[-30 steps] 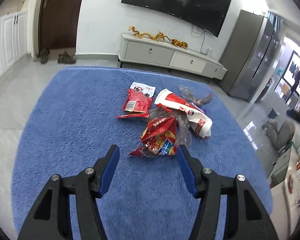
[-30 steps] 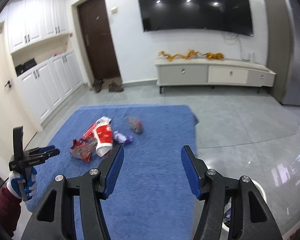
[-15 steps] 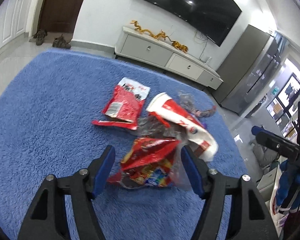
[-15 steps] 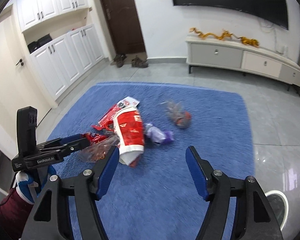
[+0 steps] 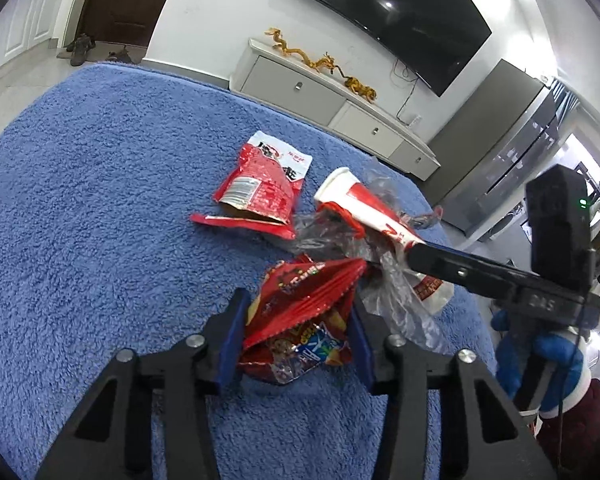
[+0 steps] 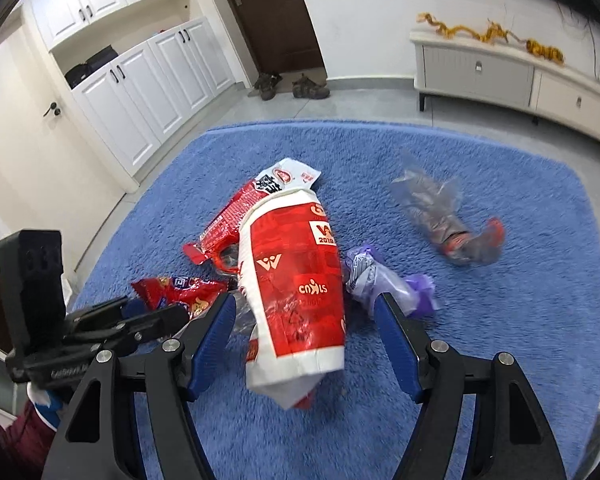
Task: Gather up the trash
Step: 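Grasp the red chip bag with the left tool while the right tool grasps the red-white cup wrapper, then carry both wrappers over the bin and open both tools to drop them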
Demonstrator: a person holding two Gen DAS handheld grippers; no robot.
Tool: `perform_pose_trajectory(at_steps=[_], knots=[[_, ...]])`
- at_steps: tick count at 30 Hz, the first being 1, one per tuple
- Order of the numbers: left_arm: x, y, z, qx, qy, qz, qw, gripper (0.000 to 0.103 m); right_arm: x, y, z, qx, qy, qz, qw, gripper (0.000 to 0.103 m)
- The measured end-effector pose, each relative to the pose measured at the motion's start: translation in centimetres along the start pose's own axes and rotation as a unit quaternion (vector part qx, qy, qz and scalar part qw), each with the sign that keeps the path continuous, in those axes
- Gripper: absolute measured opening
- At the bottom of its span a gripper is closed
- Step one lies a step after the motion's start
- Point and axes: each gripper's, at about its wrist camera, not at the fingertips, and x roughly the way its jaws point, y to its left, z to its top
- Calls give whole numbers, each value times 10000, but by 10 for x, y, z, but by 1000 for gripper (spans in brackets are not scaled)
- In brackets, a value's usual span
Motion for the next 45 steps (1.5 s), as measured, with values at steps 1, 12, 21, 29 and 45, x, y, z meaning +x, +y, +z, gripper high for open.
perform_pose_trajectory(at_steps=[1, 12, 21, 29, 45], knots=[[0, 0, 0, -12, -2, -11, 10000, 41, 3, -2, 0, 58, 30, 41, 10000, 71], [-15, -7, -6, 80, -196, 220, 9995, 31, -4, 3, -6, 145, -43, 235, 9996, 47], [-51, -8, -32, -111, -339, 341, 9988, 26, -73, 3, -36, 193, -519, 210, 9982, 47], [-102, -25, -57, -21, -539, 315, 9980, 24, -130, -7, -88, 438, -815, 118, 9956, 47], [-124, -122, -68, 715, -439, 26, 9965, 24, -238, -67, -185, 1334, -1716, -117, 9760, 47]])
